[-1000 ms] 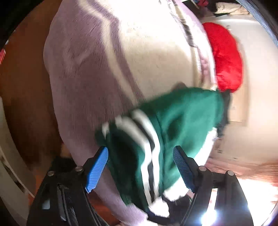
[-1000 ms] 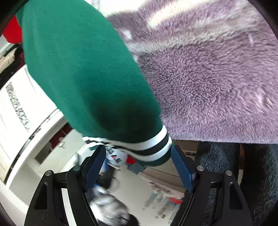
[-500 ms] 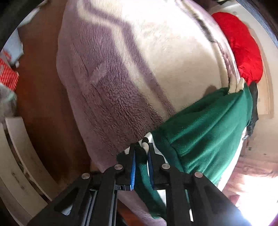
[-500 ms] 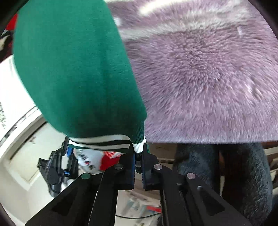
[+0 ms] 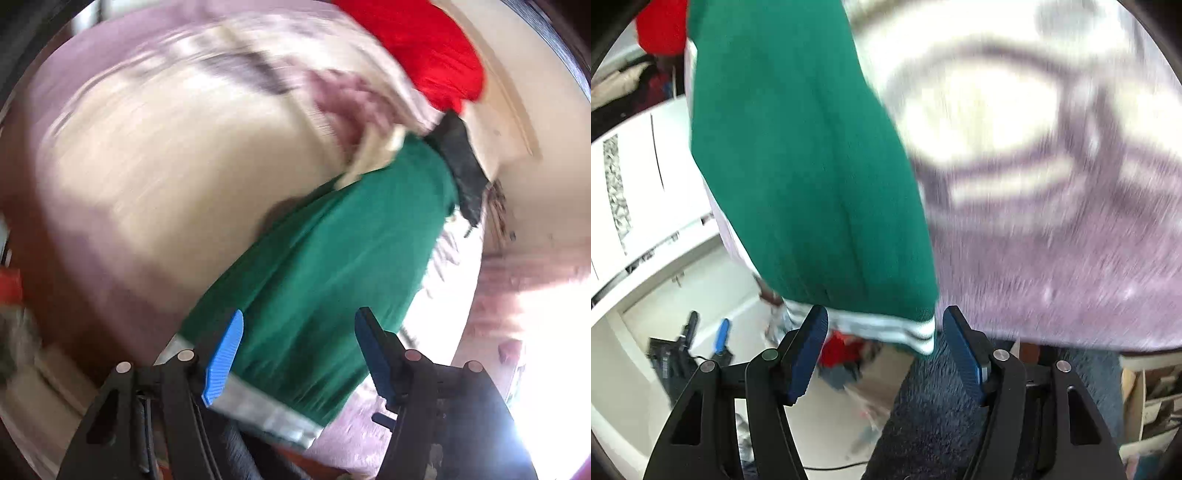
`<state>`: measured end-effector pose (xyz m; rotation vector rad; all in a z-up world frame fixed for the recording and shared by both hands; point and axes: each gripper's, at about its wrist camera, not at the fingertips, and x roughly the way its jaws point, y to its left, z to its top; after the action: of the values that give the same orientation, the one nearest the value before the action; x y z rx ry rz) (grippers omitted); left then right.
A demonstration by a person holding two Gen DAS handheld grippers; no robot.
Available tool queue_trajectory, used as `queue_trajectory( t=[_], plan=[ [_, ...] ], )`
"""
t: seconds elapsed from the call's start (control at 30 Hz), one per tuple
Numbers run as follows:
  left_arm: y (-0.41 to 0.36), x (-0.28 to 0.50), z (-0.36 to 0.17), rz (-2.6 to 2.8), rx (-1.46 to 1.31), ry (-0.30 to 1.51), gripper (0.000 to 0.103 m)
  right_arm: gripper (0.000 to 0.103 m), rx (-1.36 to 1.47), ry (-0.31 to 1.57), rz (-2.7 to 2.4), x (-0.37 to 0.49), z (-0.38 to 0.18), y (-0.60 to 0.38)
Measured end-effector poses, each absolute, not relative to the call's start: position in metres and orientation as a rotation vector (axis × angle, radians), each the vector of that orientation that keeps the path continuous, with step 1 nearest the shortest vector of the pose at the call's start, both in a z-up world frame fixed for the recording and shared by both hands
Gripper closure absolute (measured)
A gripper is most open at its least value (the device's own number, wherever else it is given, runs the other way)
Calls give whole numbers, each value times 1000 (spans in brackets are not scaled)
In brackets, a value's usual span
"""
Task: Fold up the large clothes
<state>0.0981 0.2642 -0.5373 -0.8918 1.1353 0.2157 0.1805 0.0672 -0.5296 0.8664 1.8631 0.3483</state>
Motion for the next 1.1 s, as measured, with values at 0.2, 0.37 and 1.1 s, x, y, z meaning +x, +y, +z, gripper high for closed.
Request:
queue_trajectory(
  t=[0.2, 0.37, 1.1],
  plan=[
    [261, 285, -570, 14, -727, 1113, 42, 36, 899, 1720, 283, 277, -503, 55],
    [258, 407, -609, -92, -628, 1184, 42, 36, 878, 1597, 185, 355, -490, 49],
    [326, 451, -676, -172, -860, 1131, 99, 36, 836, 1470, 46, 616, -524, 60]
  ],
)
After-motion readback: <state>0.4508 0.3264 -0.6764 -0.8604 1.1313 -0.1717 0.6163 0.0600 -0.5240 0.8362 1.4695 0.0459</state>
